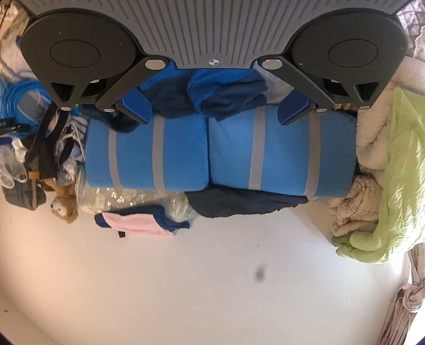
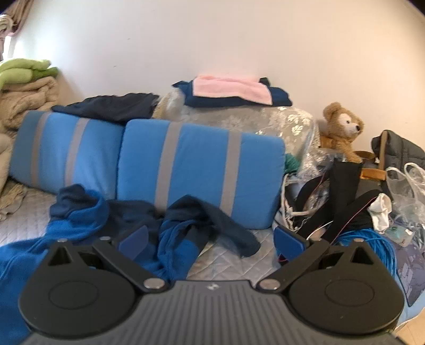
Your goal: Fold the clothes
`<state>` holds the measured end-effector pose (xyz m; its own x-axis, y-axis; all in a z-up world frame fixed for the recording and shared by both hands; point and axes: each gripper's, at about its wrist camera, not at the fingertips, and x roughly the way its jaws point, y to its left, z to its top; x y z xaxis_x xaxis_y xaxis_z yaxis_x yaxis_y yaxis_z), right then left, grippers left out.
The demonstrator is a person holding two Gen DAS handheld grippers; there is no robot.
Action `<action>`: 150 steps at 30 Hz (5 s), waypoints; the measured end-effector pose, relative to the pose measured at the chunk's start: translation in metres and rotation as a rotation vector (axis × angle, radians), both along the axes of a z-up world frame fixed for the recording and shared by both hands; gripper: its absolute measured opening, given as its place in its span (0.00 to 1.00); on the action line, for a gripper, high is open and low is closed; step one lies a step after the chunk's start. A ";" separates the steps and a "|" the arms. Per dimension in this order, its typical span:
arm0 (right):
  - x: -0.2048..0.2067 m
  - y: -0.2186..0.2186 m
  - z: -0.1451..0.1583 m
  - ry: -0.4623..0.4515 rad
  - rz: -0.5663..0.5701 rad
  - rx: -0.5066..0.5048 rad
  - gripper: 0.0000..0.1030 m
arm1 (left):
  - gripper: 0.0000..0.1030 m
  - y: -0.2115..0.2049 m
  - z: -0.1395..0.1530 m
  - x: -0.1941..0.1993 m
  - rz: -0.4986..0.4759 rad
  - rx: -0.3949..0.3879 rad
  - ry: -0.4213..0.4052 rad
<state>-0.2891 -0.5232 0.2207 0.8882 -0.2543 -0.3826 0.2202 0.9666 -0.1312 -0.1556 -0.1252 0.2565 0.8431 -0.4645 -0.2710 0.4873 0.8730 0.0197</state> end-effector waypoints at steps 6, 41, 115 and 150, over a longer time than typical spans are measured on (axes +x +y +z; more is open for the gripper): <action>-0.039 -0.022 -0.029 -0.014 0.125 0.035 1.00 | 1.00 0.036 -0.021 -0.014 0.011 0.086 -0.016; -0.079 -0.061 -0.105 0.069 0.194 0.188 1.00 | 0.35 0.091 -0.144 -0.006 0.106 0.020 0.305; -0.089 0.028 -0.167 0.297 0.377 -0.654 0.10 | 0.10 0.057 -0.129 -0.026 0.014 0.463 0.075; -0.164 0.019 -0.106 0.452 0.591 -0.707 0.05 | 0.10 0.048 -0.146 -0.112 -0.247 1.015 -0.043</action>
<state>-0.4526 -0.5046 0.1151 0.7546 -0.1205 -0.6450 -0.4773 0.5738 -0.6656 -0.2675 -0.0777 0.1101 0.7737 -0.1960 -0.6025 0.6316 0.3128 0.7094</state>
